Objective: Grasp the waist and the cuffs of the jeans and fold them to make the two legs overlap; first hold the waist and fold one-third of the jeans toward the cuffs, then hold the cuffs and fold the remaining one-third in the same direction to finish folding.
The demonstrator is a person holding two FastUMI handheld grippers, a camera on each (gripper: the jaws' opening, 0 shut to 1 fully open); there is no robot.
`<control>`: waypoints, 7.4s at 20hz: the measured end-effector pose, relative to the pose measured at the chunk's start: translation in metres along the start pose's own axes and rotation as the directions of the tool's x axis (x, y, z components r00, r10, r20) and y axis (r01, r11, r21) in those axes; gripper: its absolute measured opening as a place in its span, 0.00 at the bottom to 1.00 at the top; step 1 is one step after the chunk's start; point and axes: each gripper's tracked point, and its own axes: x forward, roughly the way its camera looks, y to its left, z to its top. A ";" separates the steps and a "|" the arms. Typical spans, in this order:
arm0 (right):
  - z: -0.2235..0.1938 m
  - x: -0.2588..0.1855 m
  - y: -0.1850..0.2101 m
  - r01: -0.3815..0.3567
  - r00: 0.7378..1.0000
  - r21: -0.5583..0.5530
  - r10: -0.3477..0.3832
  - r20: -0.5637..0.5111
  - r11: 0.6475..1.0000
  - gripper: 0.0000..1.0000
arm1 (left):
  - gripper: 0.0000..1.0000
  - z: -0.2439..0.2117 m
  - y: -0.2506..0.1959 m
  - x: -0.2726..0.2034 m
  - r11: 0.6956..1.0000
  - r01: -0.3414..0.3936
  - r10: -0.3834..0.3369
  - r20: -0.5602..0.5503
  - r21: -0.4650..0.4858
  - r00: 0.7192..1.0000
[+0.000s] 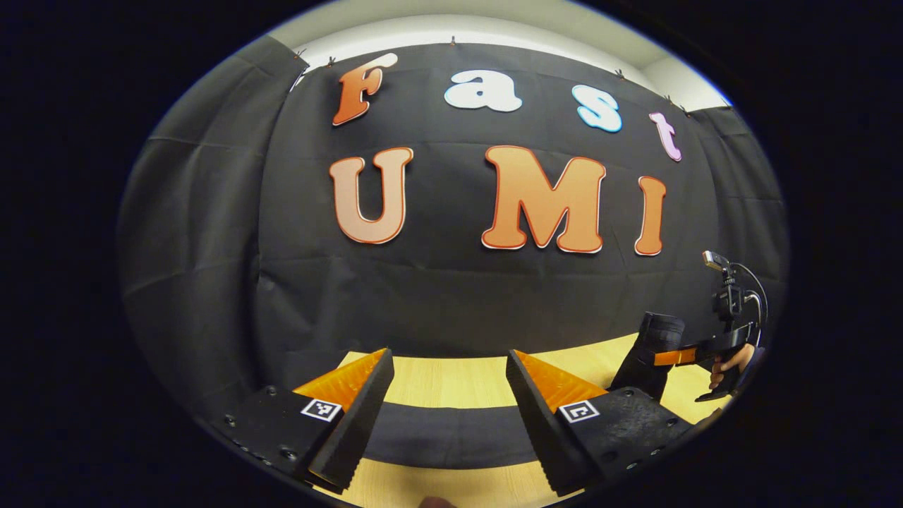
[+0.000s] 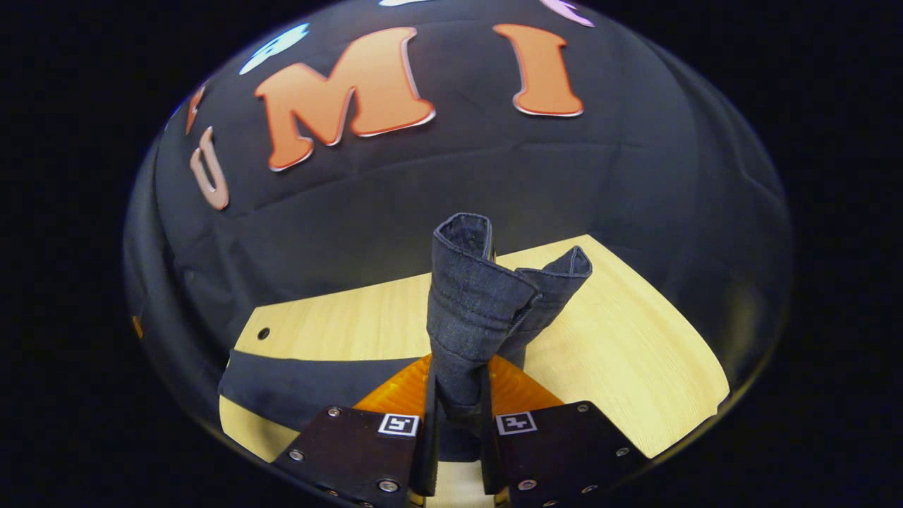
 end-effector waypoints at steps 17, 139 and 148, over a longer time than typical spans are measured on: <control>-0.117 0.036 0.111 -0.154 0.967 -0.206 0.105 -0.230 0.966 0.28 | 0.96 -0.036 0.088 -0.015 0.988 -0.147 0.143 -0.075 -0.047 0.987; 0.008 -0.042 -0.104 -0.062 0.990 -0.121 0.076 0.121 0.991 0.98 | 0.80 -0.098 -0.285 0.075 0.932 0.346 -0.345 -0.571 -0.113 0.744; 0.069 -0.086 -0.044 -0.086 0.929 -0.209 0.154 0.336 0.974 0.98 | 0.96 -0.016 -0.225 0.067 0.986 0.165 -0.162 -0.201 0.001 0.966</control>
